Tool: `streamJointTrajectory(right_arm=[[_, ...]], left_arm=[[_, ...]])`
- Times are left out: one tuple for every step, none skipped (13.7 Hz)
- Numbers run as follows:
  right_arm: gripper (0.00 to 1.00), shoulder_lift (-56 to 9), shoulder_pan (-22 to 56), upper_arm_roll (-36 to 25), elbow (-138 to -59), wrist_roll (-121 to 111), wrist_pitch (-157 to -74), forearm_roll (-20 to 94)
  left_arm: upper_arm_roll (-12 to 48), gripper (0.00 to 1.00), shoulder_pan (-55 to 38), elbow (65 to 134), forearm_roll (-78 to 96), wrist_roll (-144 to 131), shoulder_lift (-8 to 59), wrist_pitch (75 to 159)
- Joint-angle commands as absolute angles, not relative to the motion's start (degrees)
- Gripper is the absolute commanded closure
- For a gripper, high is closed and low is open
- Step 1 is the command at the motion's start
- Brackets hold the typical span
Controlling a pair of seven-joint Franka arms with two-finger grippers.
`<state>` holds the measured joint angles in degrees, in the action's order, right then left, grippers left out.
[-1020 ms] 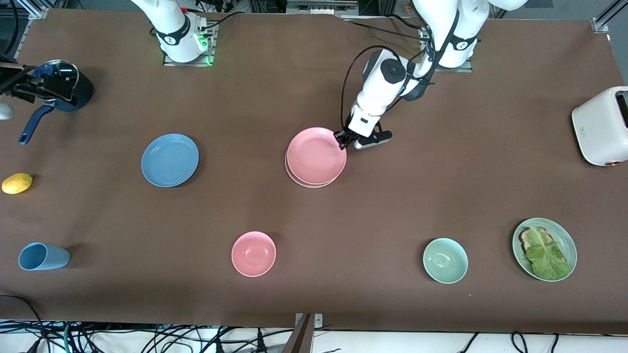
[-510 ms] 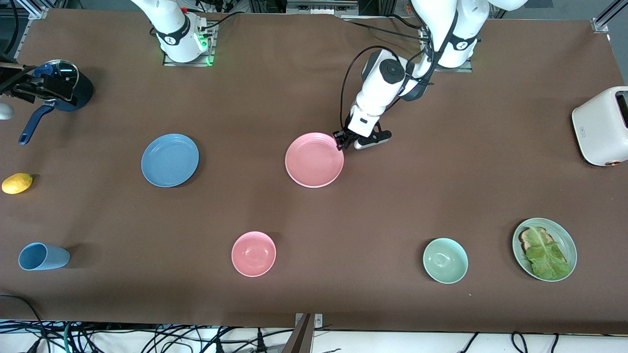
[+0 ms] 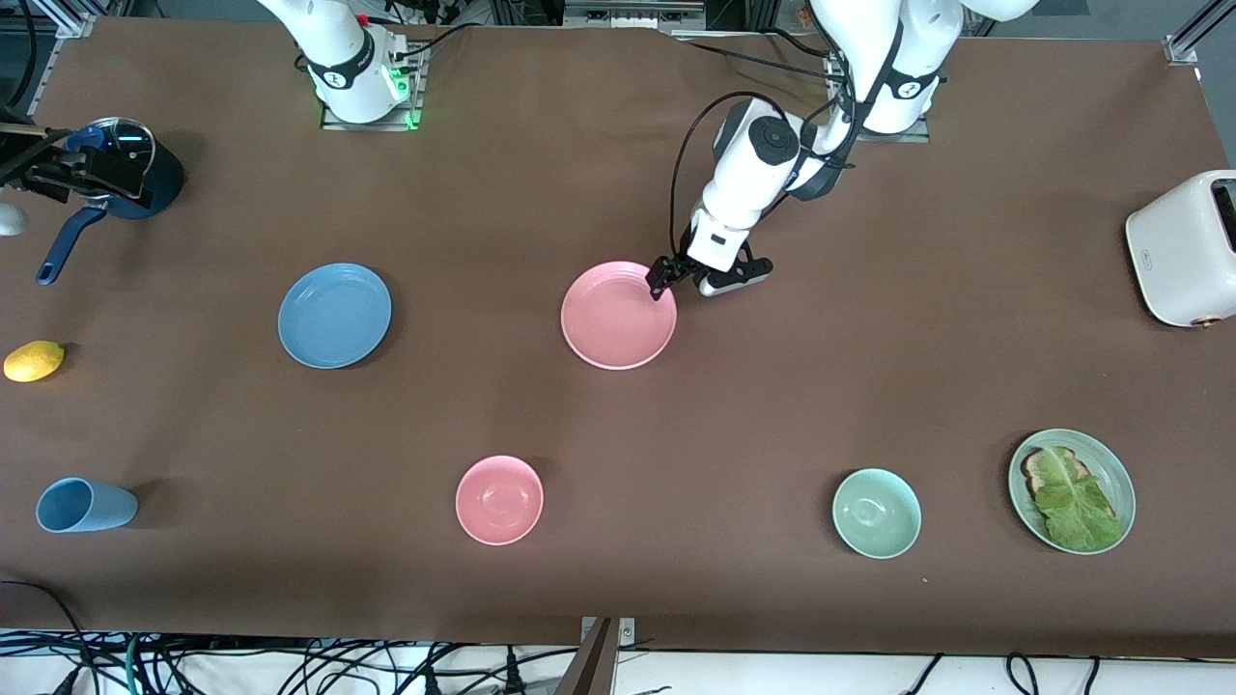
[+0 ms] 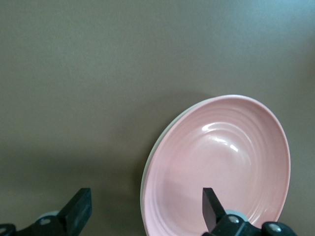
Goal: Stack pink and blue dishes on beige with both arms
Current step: 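Reach the right gripper to the blue plate while the left gripper withdraws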
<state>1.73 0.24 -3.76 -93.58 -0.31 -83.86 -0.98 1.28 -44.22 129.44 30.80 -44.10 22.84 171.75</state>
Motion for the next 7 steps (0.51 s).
streamJointTrajectory(right_arm=[[0.0, 2.02, -0.18, -3.52, -93.78, -0.88, -82.97, -0.61], [0.0, 1.93, -0.26, -3.52, -93.78, -0.53, -82.71, -0.88], [0.0, 1.67, -0.44, -3.52, -94.04, -0.53, -82.88, -0.79], [0.0, 0.28, -0.61, -4.04, -93.87, -1.22, -82.71, -0.7], [0.0, -0.26, -0.53, -4.91, -94.04, -1.32, -83.14, -0.44], [0.0, -1.48, -0.53, -5.01, -94.13, -1.49, -82.27, -0.35], [0.0, -2.54, -0.53, -5.1, -95.26, -3.5, -82.44, -0.26]], left_arm=[[0.09, 0.01, -45.26, 129.46, 32.34, -43.68, 21.1, 171.13], [-0.52, 0.01, -45.26, 129.46, 32.26, -43.68, 20.4, 169.47], [-1.66, 0.01, -45.26, 129.03, 31.91, -43.68, 19.09, 166.58], [-2.71, 0.0, -45.18, 128.24, 31.82, -43.59, 17.68, 162.72], [-4.2, 0.0, -45.18, 127.19, 30.95, -43.59, 16.27, 158.25], [-6.39, 0.0, -45.09, 125.87, 27.63, -43.59, 14.61, 152.81], [-8.77, 0.0, -44.74, 123.42, 22.55, -43.59, 13.2, 146.49]])
